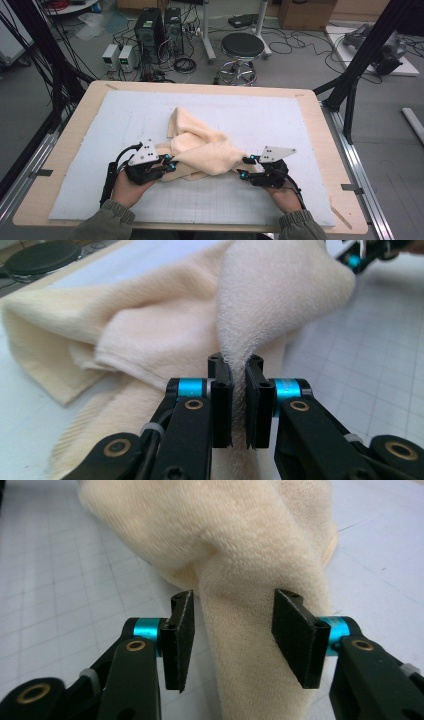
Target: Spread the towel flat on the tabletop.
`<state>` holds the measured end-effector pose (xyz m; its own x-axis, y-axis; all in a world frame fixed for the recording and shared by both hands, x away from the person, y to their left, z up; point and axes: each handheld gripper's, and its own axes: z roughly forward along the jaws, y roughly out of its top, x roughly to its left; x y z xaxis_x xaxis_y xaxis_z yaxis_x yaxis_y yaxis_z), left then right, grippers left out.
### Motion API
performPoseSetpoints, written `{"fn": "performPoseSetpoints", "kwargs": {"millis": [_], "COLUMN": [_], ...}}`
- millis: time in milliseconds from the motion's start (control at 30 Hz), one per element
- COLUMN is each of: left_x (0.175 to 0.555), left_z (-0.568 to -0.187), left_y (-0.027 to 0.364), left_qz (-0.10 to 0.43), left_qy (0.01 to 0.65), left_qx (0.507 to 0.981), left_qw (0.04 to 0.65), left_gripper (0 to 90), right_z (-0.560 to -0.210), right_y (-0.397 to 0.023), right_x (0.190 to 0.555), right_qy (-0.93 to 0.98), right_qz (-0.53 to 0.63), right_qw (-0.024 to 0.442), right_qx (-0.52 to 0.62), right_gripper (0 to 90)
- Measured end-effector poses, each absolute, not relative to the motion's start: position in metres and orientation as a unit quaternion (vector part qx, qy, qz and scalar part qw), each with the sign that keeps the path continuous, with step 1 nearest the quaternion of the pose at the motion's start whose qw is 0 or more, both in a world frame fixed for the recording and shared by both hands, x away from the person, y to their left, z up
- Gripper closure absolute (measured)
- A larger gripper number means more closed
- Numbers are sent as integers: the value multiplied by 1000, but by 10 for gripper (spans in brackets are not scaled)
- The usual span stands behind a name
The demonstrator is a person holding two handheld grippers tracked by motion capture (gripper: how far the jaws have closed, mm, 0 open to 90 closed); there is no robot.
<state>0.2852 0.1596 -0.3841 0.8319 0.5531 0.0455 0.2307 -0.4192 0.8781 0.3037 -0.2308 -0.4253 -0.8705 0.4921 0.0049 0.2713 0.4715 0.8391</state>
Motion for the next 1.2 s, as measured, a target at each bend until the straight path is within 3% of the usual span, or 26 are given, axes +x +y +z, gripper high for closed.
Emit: {"fn": "performPoseSetpoints", "kwargs": {"millis": [200, 433, 567, 600, 767, 833, 967, 1067, 1167, 1200], "left_x": [292, 293, 287, 286, 286, 286, 288, 289, 290, 290], "left_z": [-385, -390, -387, -386, -388, -389, -392, -394, -394, -394], "left_y": [162, 169, 173, 174, 175, 174, 172, 170, 170, 171], "left_qz": [163, 158, 164, 164, 167, 165, 163, 159, 151, 151], "left_qy": [245, 252, 248, 247, 248, 252, 253, 252, 250, 250], "left_qx": [822, 821, 819, 818, 820, 818, 819, 821, 823, 822], "left_qw": [487, 488, 491, 492, 488, 489, 488, 486, 487, 488], "left_gripper": [832, 832, 833, 833, 832, 832, 831, 831, 831, 831], "right_z": [-437, -439, -432, -430, -420, -421, -426, -429, -429, -427], "right_y": [-217, -216, -216, -216, -213, -208, -192, -182, -178, -178], "right_x": [319, 322, 315, 313, 298, 296, 298, 304, 312, 312], "right_qy": [862, 866, 866, 865, 843, 841, 848, 852, 851, 850], "right_qz": [436, 436, 447, 454, 500, 505, 491, 479, 483, 485], "right_qw": [120, 106, 102, 99, 84, 81, 86, 104, 107, 108], "right_qx": [229, 221, 200, 193, 178, 174, 177, 184, 179, 175], "right_gripper": [562, 880, 884, 878, 536, 444, 404, 500, 757, 795]}}
